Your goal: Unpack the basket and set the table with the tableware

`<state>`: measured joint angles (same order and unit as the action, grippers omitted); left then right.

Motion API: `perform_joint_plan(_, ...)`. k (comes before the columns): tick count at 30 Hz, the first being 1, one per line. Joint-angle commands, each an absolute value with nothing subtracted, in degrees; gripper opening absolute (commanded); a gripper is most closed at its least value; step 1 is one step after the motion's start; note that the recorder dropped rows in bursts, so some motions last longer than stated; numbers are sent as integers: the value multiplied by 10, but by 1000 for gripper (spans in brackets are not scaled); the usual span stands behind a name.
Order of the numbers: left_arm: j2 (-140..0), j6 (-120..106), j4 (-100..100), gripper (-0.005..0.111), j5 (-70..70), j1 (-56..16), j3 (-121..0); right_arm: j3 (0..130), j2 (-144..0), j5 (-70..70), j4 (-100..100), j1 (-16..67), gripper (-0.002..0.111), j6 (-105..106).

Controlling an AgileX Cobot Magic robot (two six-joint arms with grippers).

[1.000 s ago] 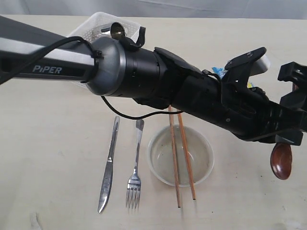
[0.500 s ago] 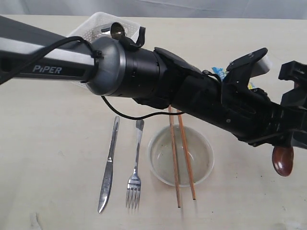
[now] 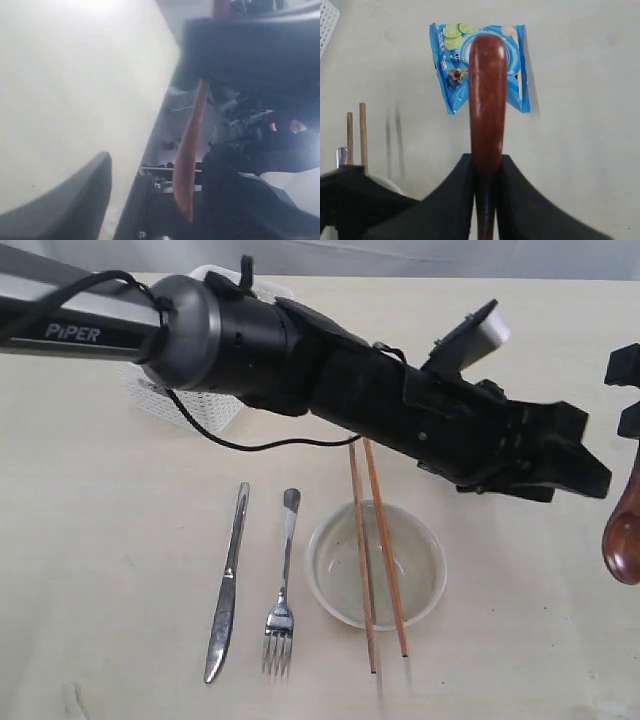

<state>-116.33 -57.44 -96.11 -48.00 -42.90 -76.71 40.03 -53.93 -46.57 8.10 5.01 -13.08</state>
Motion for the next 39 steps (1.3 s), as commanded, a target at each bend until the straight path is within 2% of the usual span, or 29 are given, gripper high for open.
perform_joint_plan(1, -1156, -565, -946, 51, -574, -382, -764, 405, -540, -482, 52, 47, 0, -137)
perform_joint_plan(3, -1156, -559, -938, 49, -619, -354, -764, 405, -540, -497, 43, 47, 0, -137)
perform_joint_plan(4, -1154, -553, -935, 43, -644, -339, -764, 405, -540, -503, 43, 47, 0, -137)
perform_joint_plan(6, -1151, -553, -932, 26, -692, -316, -764, 405, -540, -509, 44, 47, 0, -137)
perform_joint_plan(8, -1143, -561, -934, 2, -700, -297, -764, 405, -540, -510, 44, 47, 0, -137)
perform_joint_plan(12, -1104, -570, -920, 0, -700, -281, -764, 405, -540, -511, 57, 47, 0, -137)
perform_joint_plan(16, -982, -576, -842, 0, -700, -276, -741, 351, -563, -493, 127, 52, 0, -101)
perform_joint_plan(18, -900, -597, -835, 0, -639, -255, -683, 329, -598, -462, 146, 80, 0, -91)
perform_joint_plan(24, -613, -612, -793, 0, -503, -103, -467, 326, -775, -326, 126, 190, 0, -121)
perform_joint_plan(28, -500, -610, -783, 0, -433, -65, -410, 326, -852, -239, 126, 240, 0, -124)
perform_joint_plan(39, -476, -591, -770, 0, -421, -66, -408, 326, -899, -204, 126, 249, 0, -131)
